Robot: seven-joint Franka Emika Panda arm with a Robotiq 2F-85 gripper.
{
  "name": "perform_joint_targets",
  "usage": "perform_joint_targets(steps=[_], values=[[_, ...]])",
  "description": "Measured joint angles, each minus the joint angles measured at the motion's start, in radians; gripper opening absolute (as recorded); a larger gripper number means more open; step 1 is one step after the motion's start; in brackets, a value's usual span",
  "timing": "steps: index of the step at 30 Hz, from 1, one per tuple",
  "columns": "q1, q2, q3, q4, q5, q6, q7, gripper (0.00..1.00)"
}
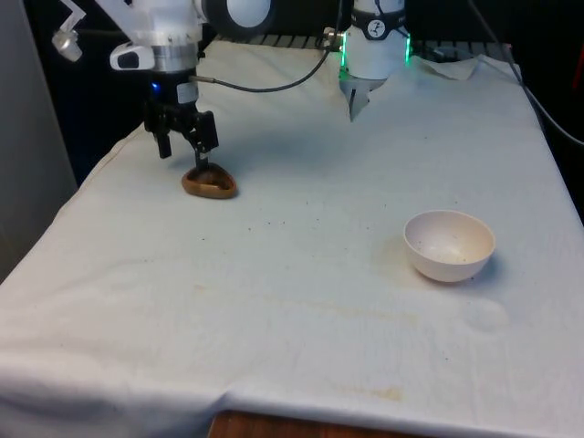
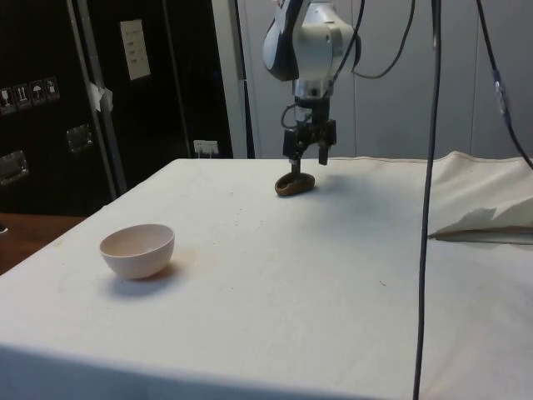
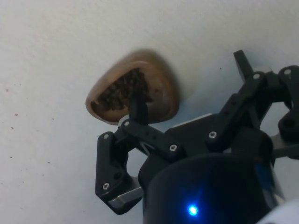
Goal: Pour the coffee beans from the cup into the bowl.
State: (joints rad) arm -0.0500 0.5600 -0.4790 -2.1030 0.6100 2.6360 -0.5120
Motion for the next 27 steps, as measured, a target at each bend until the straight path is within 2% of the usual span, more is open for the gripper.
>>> perform_joint_targets(steps=[27], values=[[0.0,0.02,0.001,0.004,0.0,-0.011,0.0,1.0]])
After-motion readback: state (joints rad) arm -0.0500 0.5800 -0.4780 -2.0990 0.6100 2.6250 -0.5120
